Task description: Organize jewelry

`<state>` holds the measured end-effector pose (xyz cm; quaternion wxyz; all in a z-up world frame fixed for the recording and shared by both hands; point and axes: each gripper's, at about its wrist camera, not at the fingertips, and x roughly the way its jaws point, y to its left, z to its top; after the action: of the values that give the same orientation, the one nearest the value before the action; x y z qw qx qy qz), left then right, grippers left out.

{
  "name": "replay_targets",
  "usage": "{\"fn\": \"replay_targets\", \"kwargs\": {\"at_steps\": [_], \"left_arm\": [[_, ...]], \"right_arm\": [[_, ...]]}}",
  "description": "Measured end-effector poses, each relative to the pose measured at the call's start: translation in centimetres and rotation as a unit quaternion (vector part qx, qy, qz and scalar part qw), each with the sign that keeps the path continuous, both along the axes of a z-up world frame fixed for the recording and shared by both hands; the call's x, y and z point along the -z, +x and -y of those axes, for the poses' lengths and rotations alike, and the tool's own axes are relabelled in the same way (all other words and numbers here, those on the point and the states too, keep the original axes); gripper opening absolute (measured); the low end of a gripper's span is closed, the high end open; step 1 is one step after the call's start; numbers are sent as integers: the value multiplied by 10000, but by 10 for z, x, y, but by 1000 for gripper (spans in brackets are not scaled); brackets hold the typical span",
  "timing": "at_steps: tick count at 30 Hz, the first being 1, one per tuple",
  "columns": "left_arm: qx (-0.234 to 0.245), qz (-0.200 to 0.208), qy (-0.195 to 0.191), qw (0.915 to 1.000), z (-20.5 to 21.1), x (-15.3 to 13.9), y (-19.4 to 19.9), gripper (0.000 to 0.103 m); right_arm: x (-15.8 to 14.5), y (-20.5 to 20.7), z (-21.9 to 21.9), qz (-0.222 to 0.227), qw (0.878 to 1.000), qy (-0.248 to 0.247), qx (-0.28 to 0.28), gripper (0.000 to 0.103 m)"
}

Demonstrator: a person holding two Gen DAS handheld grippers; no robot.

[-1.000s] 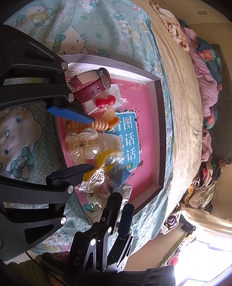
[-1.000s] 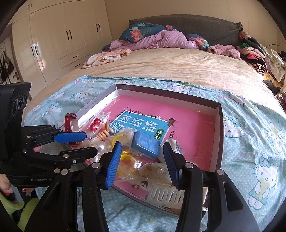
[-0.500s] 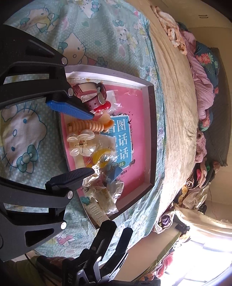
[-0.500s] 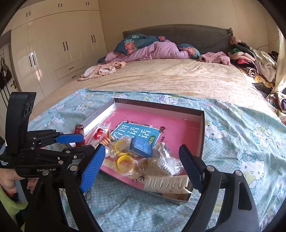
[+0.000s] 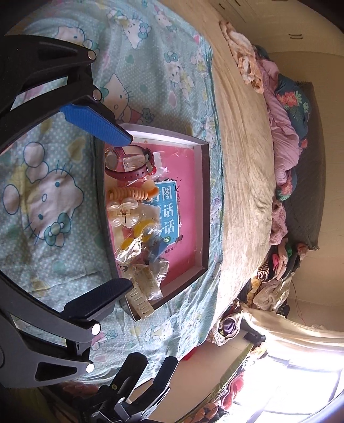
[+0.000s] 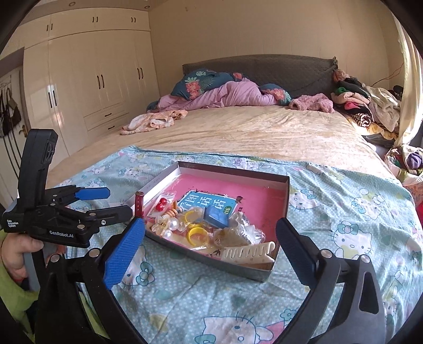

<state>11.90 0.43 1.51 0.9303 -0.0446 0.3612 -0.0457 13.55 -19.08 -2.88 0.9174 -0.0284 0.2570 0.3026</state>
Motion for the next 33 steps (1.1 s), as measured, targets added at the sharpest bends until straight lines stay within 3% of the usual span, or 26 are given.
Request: {"fn": "replay_targets", "kwargs": {"at_steps": [8,18,33], "left_arm": [[-102,154,218,9996,0,-4,-35,93],[-101,232,157,9996,1,6,-71,93],[-148,152,161,9996,1,20,-84,93]], "right_arm": [[10,-29,0,-11,10000,-42,82,99],[41,-53,0,-281,9988,-81,398,99],[53,-70,-10,-504,9983,-207,210,99]]}}
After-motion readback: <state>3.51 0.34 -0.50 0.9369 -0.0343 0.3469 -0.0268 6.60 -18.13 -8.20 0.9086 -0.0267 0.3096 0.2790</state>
